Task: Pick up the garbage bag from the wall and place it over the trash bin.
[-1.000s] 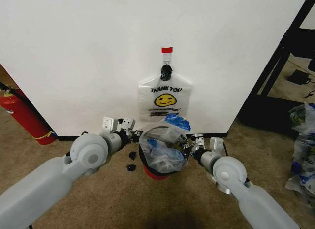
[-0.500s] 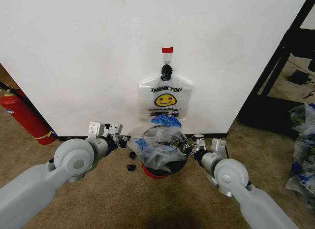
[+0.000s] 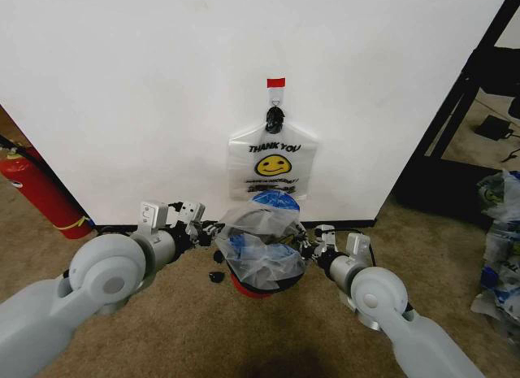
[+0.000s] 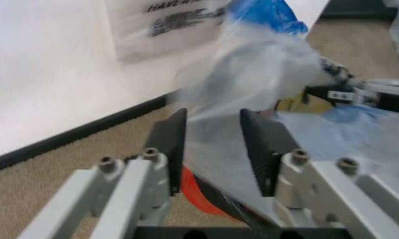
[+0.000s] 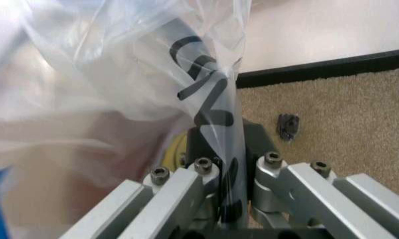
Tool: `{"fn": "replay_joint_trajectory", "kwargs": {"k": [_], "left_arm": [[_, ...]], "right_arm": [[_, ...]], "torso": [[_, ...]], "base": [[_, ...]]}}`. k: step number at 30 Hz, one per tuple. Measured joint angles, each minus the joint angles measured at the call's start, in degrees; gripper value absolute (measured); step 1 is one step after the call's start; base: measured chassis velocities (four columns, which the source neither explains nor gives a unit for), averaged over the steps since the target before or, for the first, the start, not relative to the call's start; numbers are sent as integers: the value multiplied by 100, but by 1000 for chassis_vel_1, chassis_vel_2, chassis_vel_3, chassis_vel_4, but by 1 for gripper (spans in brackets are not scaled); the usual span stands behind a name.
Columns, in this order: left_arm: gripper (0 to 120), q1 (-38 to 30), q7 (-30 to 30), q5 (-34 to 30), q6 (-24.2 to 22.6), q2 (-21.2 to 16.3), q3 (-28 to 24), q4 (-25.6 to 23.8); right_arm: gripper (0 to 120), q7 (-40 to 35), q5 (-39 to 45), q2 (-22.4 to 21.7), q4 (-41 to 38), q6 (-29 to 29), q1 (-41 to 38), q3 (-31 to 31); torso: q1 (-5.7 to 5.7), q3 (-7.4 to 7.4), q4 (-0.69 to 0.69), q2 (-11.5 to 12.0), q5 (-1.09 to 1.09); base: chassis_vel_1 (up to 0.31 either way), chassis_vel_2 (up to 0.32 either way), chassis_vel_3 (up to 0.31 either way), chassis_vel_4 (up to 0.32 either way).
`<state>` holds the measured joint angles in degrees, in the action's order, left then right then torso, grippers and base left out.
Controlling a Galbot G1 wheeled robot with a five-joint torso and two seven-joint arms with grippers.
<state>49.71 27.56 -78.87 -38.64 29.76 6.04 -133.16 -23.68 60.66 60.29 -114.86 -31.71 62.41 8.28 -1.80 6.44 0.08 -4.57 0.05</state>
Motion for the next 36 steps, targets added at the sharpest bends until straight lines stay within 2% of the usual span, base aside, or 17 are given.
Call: {"fn": "replay_joint_trajectory", "kwargs": {"k": [4, 6, 8, 10, 12, 14, 15, 17, 18, 19, 21, 26, 28, 31, 36], "left_arm": [[51, 242, -239, 247, 75, -160, 335, -174], [62, 446, -456, 584, 240, -280, 542, -268], [66, 486, -560, 724, 359, -324, 574, -291], [74, 392, -795, 940, 547, -349, 492, -279], [81, 118, -1002, 1033, 609, -298, 268, -170], [90, -638, -1247, 1023, 599, -69, -374, 102], [90, -638, -1247, 1023, 599, -69, -374, 102], [98, -1395, -1254, 772, 481, 187, -972, 374], [98, -1639, -1217, 669, 421, 279, -1155, 466], [100, -2221, -1110, 419, 313, 524, -1659, 719], [100, -2711, -1040, 192, 254, 732, -2103, 989], [100, -3248, -994, -27, 178, 956, -2619, 1329], [100, -3495, -1078, -41, 108, 1052, -2941, 1678], [100, -3510, -1145, 55, 109, 1141, -3001, 1940], [100, -3526, -1330, 332, 161, 1279, -3081, 2338]], "right_arm": [[1, 41, -40, 8, 40, 41, 8, 9], [1, 69, -82, 8, 55, 72, 15, 12], [1, 75, -94, 13, 55, 82, 21, 14], [1, 80, -108, 23, 49, 101, 45, 17], [1, 87, -127, 33, 27, 113, 72, 16], [1, 105, -183, 39, -13, 122, 112, 10], [1, 105, -183, 39, -13, 122, 112, 10], [1, 123, -226, 36, -39, 128, 160, 11], [1, 128, -238, 33, -54, 129, 175, 11], [1, 135, -273, 22, -92, 130, 212, 17], [1, 138, -287, 12, -143, 130, 240, 29], [1, 139, -293, -12, -205, 124, 269, 38], [1, 138, -295, -44, -259, 114, 295, 48], [1, 139, -288, -53, -289, 110, 301, 48], [1, 137, -264, -56, -317, 87, 278, 28]], "torso": [[0, 0, 1, 0, 1], [0, 0, -1, 0, 0], [0, 0, -2, 0, 1], [0, 0, -2, 0, 1], [0, 0, -1, 0, 0], [0, 0, -1, 1, 1], [0, 0, -1, 1, 1], [0, 1, 0, 2, 2], [0, 1, 2, 2, 1], [0, 1, 3, 2, -2], [0, 1, 4, 2, 1], [-1, 1, 4, 2, -1], [0, 1, -1, 1, -2], [-1, 1, -3, 2, 3], [-1, 1, 1, 2, 0]], "base": [[0, 0, 0, 0], [0, 0, 0, 0], [0, 0, 0, 0], [0, 0, 0, 0], [0, 0, 0, 0], [0, 0, 0, 0], [0, 0, 0, 0], [0, 0, 0, 0], [0, 0, 0, 0], [0, 0, 0, 0], [0, 0, 0, 0], [0, 0, 0, 0], [0, 0, 0, 0], [0, 0, 0, 0], [0, 0, 0, 0]]}}
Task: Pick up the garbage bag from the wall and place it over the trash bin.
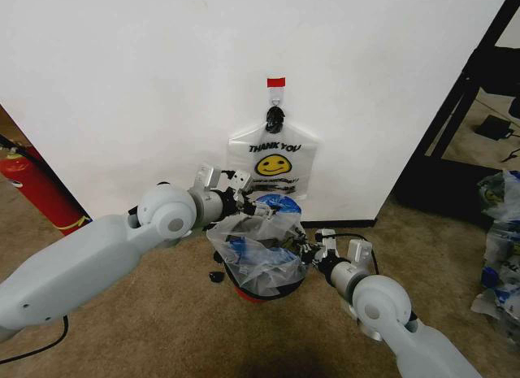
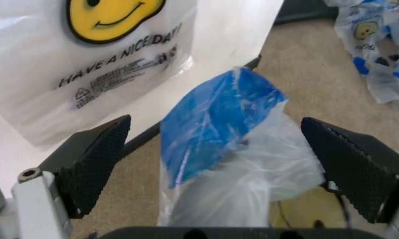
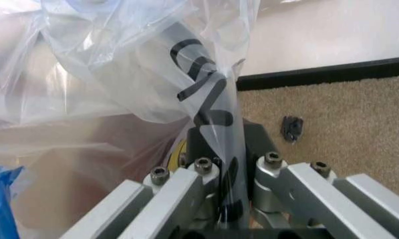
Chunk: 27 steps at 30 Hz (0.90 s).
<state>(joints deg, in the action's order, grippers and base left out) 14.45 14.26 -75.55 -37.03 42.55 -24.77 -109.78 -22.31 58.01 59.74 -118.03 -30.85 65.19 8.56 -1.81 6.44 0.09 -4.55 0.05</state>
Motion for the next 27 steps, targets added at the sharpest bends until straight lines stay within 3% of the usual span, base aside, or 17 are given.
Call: {"fn": "replay_joint_trajectory", "kwargs": {"k": [8, 14, 27], "left_arm": [[96, 36, -140, 142, 35, 47, -70, 156], [70, 37, -177, 280, 146, 166, -179, 332], [28, 88, -187, 335, 281, 175, -279, 341]], "right_arm": [[1, -26, 21, 16, 14, -22, -58, -15], [1, -34, 46, 4, 22, -29, -48, -4], [1, -70, 101, 5, 29, -60, -94, -37]], "torso": [[0, 0, -1, 0, 0], [0, 0, -1, -1, 0], [0, 0, -1, -1, 0]], "base": [[0, 0, 0, 0], [0, 0, 0, 0], [0, 0, 0, 0]]}}
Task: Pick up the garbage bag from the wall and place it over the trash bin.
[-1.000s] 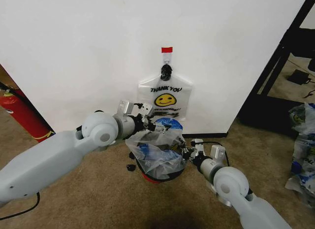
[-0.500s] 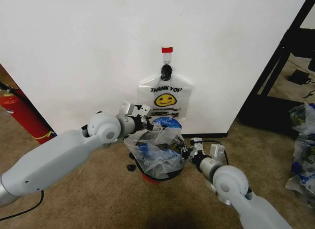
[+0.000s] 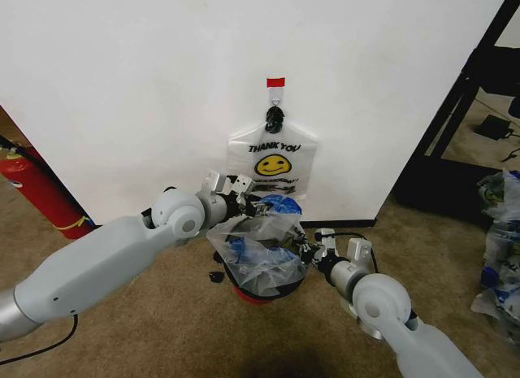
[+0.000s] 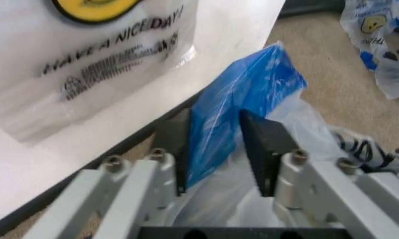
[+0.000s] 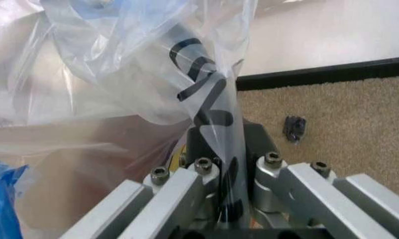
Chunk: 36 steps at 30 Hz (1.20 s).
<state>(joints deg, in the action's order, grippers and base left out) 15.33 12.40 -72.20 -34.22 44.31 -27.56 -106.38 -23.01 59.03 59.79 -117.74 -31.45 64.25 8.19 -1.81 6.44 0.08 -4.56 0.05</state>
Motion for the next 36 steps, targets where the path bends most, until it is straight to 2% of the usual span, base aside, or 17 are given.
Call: {"fn": "replay_joint_trajectory", "kwargs": {"k": [1, 2, 8, 14, 20, 32, 36], "left_arm": [[20, 52, 6, 37, 35, 3, -5, 13], [16, 77, 15, 45, 56, 11, -3, 17], [0, 10, 81, 19, 108, 18, 4, 31], [0, -78, 177, -51, 100, 23, 5, 13], [0, -108, 301, -65, 2, 40, 4, 240], [0, -62, 208, -60, -164, -321, -39, 428], [0, 75, 150, -57, -171, -425, 71, 445]], "right_arm": [[1, -8, 7, 9, 1, -8, -12, -13], [1, -10, 9, 12, 1, -11, -13, -14], [1, -13, 9, 7, 1, -18, 38, -10], [1, -4, 2, 15, -15, -19, 78, -1], [1, 136, -103, 25, -147, 22, 238, 16], [1, 1289, -837, -120, -392, 836, 778, 197], [1, 1415, -948, -146, -409, 1110, 841, 247]], "torso": [[0, 0, -1, 0, 0], [0, 0, -1, 0, 1], [0, 0, 0, 0, 0], [0, 0, 0, -1, 0], [0, 0, 0, -1, 1], [0, 0, 0, -1, 1], [0, 0, 0, -1, 1]], "base": [[0, 0, 0, 0], [0, 0, 0, 0], [0, 0, 0, 0], [0, 0, 0, 0], [0, 0, 0, 0], [0, 0, 0, 0], [0, 0, 0, 0]]}}
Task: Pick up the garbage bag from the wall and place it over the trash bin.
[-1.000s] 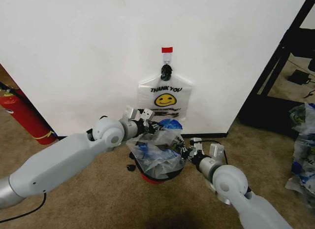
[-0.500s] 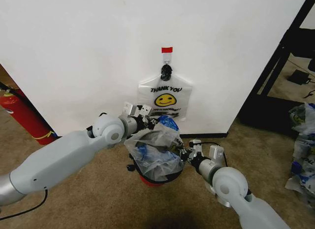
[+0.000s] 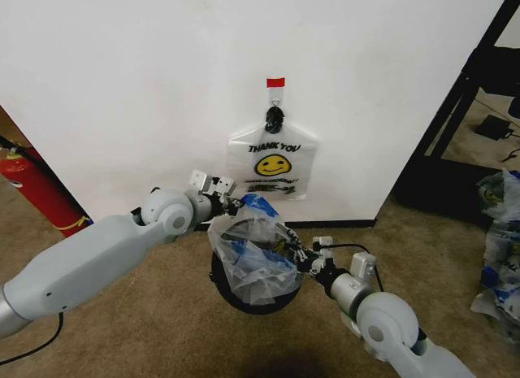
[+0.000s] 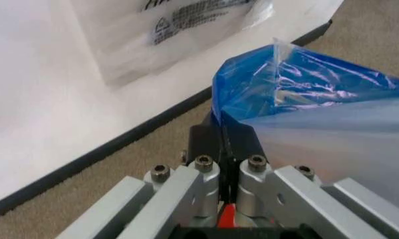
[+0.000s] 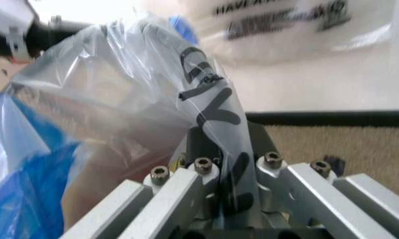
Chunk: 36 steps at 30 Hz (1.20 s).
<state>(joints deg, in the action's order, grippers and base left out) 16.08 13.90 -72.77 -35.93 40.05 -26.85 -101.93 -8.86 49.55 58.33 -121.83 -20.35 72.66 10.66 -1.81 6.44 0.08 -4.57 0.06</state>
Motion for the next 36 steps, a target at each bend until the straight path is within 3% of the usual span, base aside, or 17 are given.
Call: {"fn": "replay_joint_trajectory", "kwargs": {"k": [15, 31, 36], "left_arm": [[0, 869, -127, -20, -10, -441, 778, -382], [0, 2021, -213, -98, -51, -512, 1915, -551], [13, 2275, -100, -86, -126, -438, 2206, -621]], "right_arm": [[1, -301, 388, 194, 226, 509, -139, 198], [1, -720, 868, 291, 221, 491, -177, 235], [1, -796, 853, 220, 236, 453, -233, 202]], "torso": [[0, 0, 0, 0, -1], [0, 0, 0, 0, -1], [0, 0, 1, 0, 3]], "base": [[0, 0, 0, 0], [0, 0, 0, 0], [0, 0, 0, 0]]}}
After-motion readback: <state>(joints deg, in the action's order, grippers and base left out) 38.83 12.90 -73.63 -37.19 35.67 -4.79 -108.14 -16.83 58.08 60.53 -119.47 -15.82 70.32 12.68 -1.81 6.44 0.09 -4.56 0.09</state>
